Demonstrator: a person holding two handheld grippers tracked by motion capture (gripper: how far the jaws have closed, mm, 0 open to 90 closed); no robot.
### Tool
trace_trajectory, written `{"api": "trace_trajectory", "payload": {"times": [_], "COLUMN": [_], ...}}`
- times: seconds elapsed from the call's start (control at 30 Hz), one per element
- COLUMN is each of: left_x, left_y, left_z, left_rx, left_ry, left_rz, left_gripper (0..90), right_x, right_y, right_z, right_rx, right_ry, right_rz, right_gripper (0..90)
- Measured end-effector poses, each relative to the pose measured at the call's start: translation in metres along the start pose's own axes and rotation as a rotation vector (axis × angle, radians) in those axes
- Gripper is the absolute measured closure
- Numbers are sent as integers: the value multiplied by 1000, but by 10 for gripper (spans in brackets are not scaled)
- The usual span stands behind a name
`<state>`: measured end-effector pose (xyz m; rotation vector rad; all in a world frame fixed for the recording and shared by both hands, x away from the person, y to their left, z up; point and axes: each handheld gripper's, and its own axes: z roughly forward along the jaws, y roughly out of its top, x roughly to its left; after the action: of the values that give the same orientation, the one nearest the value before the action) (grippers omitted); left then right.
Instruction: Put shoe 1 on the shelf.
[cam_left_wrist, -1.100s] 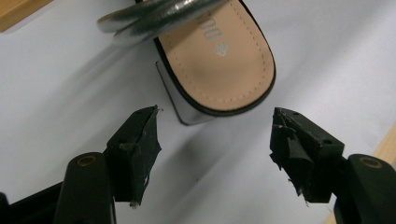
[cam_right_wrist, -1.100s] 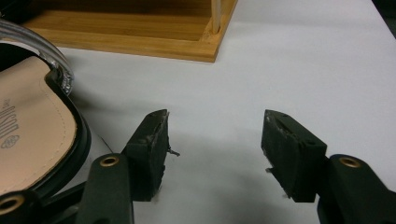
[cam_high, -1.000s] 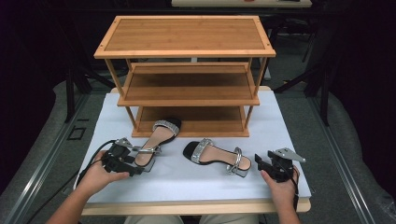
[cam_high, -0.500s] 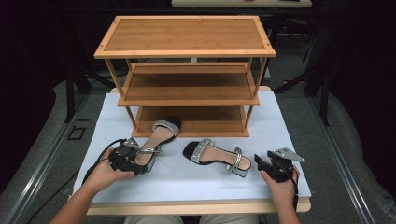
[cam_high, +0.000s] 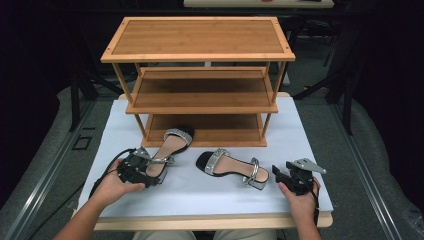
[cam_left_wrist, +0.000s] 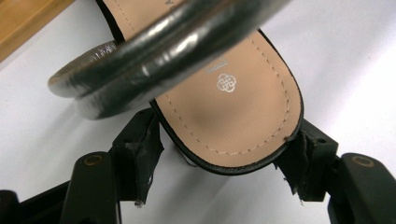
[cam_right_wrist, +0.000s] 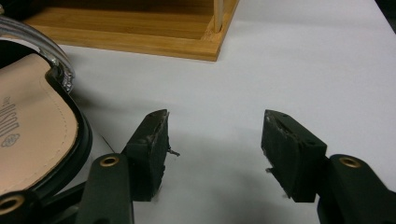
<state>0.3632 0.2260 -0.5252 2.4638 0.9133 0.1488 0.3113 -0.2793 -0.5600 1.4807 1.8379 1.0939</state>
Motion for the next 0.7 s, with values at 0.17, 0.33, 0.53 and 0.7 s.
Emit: {"api": "trace_trajectory", "payload": {"times": [0.17, 0.33, 0.53, 0.7], "left_x": [-2, -9, -25, -34], "left_y": [8, 17, 22, 22], "left_z": [-3, -2, 10, 17], "left_rx": [-38, -52, 1, -58], "left_ry": [-21, -20, -5, -30], "left_rz": [-45, -71, 7, 13], "left_gripper": [357, 358, 360, 382], "right_x": [0, 0, -1, -1], "right_y": [0, 0, 0, 0], "right_z": [0, 0, 1, 1], "right_rx": [0, -8, -8, -9], "right_ry": [0, 3, 6, 7], "right_rz": [-3, 4, 6, 5], "right_gripper": [411, 411, 411, 411]}}
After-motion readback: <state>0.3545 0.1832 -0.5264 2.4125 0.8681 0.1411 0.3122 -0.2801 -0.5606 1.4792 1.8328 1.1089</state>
